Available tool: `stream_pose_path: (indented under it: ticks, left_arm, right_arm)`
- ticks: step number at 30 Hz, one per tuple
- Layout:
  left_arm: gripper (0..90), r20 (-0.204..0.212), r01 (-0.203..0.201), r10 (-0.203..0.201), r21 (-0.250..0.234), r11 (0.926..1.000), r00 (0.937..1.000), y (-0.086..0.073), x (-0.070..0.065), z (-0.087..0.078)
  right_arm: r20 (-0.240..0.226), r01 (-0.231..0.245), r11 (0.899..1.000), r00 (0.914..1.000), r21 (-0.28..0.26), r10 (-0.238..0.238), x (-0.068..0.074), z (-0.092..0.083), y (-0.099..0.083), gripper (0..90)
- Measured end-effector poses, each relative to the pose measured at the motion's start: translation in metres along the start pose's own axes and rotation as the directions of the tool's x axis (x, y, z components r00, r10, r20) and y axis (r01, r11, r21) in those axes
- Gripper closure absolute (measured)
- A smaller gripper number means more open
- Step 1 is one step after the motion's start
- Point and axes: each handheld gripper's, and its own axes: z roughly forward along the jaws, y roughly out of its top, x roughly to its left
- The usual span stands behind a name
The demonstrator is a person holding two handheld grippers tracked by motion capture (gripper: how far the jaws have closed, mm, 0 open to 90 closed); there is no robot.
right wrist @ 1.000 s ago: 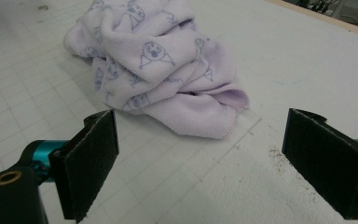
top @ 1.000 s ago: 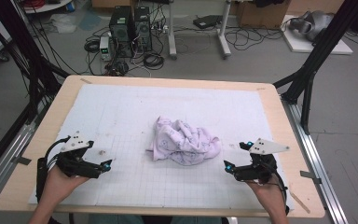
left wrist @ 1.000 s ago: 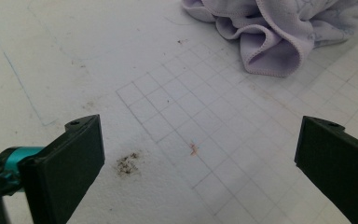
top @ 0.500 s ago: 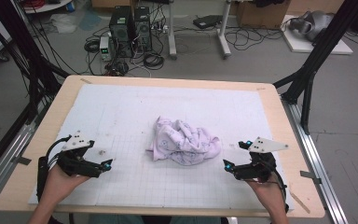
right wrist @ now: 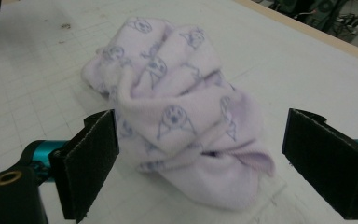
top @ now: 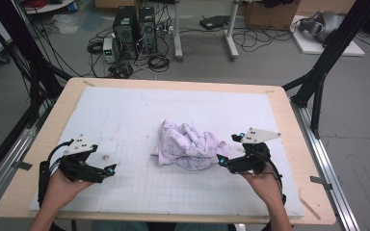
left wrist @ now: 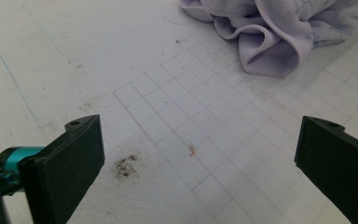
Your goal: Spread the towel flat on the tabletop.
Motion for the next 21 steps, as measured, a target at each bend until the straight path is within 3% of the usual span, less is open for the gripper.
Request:
stream_pose_path:
  ticks: [8,10,11,12,15,18,21]
  left_arm:
    - [1.9,0.014,-0.012,0.012,0.003,0.9999,0.9998,0.009,-0.001,0.005]
    - [1.9,0.02,-0.017,0.017,0.002,0.9999,0.9997,0.012,-0.002,0.008]
    - [1.9,0.025,-0.017,0.017,0.005,0.9998,0.9995,0.013,-0.003,0.008]
    - [1.9,0.026,-0.016,0.016,0.005,0.9999,0.9995,0.014,-0.003,0.009]
    - [1.9,0.031,-0.015,0.015,0.005,0.9999,0.9994,0.015,-0.003,0.011]
    - [1.9,0.035,-0.016,0.016,0.01,0.9998,0.9992,0.016,-0.004,0.012]
    - [3.2,0.043,-0.015,0.015,0.005,0.9999,0.999,0.017,-0.005,0.014]
  right_arm:
    - [-0.064,0.033,0.999,0.9974,0.026,-0.032,0.0,0.039,0.033,10.0]
    - [-0.088,0.032,0.998,0.9957,0.063,-0.027,-0.001,0.058,0.035,11.9]
    - [-0.088,0.032,0.998,0.9957,0.063,-0.027,-0.001,0.058,0.035,11.9]
    - [-0.105,0.037,0.994,0.9941,0.102,-0.026,-0.001,0.071,0.034,14.8]
    - [-0.119,0.034,0.991,0.9928,0.133,-0.018,-0.001,0.082,0.032,16.3]
    - [-0.143,0.026,0.987,0.9897,0.158,-0.003,-0.002,0.094,0.028,22.7]
    - [-0.159,0.019,0.984,0.9873,0.175,0.009,-0.001,0.098,0.027,36.5]
